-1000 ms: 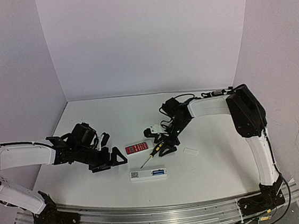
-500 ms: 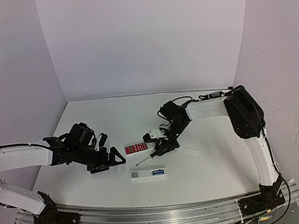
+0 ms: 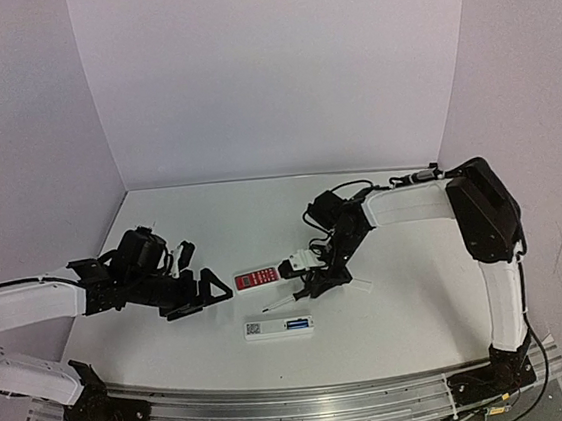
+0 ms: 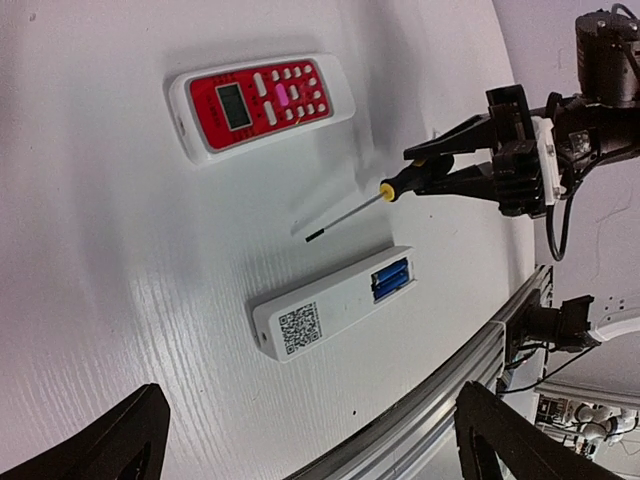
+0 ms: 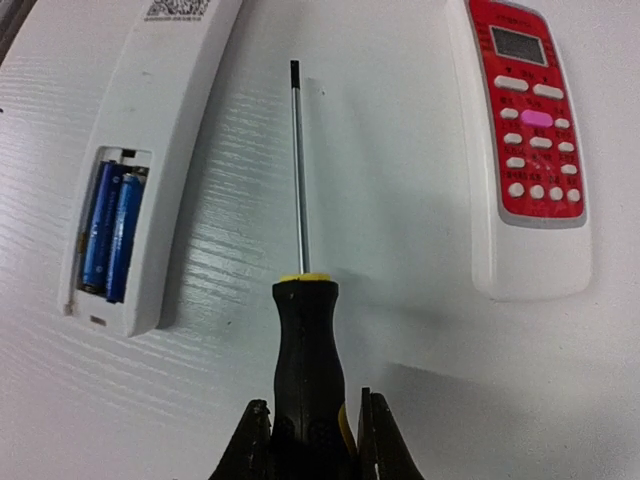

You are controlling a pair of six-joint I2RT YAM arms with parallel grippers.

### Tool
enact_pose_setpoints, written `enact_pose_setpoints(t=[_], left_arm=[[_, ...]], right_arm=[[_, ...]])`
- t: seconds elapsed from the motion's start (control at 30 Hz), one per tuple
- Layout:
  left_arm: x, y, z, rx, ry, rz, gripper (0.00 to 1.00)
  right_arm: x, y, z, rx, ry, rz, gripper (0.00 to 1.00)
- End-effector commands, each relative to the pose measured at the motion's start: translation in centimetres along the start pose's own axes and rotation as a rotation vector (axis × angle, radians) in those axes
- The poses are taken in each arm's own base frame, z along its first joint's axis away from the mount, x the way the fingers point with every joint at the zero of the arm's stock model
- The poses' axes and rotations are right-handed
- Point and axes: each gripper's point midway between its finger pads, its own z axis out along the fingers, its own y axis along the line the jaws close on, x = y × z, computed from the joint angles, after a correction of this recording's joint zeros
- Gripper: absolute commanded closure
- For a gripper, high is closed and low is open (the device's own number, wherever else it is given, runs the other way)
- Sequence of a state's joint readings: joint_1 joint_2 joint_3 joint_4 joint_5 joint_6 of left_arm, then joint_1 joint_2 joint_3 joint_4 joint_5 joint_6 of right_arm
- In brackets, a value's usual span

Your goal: Unload the batteries from the remote control

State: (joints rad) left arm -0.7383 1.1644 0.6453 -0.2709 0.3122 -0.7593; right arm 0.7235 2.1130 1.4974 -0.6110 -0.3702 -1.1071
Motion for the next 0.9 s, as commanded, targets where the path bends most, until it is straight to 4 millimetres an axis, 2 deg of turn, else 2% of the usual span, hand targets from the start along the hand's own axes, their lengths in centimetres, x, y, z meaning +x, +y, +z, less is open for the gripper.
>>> enact_pose_setpoints(t=[0.0, 0.07, 0.13, 0.33, 0.5, 0.6, 0.87], left_arm=[[-3.2, -3.6, -2.0, 0.115, -0.141, 0.055, 0.00], [-4.2, -4.5, -2.5, 0.139, -0.176, 0.053, 0.00], [-4.9, -5.5, -2.7, 0.167, -0.197, 0.059, 0.00], [-6.7, -10.1, -3.4, 0.356, -0.228, 0.106, 0.01], [-6.9, -13.0, -3.8, 0.484, -0.188, 0.112, 0.01], [-6.7, -13.2, -3.0, 0.468, -0.118, 0.084, 0.02], [-5.3, -11.0, -1.4, 0.398, -0.046, -0.034, 0.07]], right_arm=[[-4.7, -0.3, -6.9, 0.122, -0.106, 0.058, 1.00], [-6.2, -0.2, -9.0, 0.165, -0.166, 0.115, 1.00], [-7.2, -0.1, -10.1, 0.212, -0.220, 0.172, 1.00], [-9.0, 3.0, -11.4, 0.290, -0.286, 0.263, 1.00], [-9.6, 5.1, -11.4, 0.400, -0.237, 0.201, 1.00], [-9.9, 5.0, -11.8, 0.480, -0.201, 0.160, 1.00], [-11.0, 3.8, -13.0, 0.671, -0.229, 0.102, 1.00]])
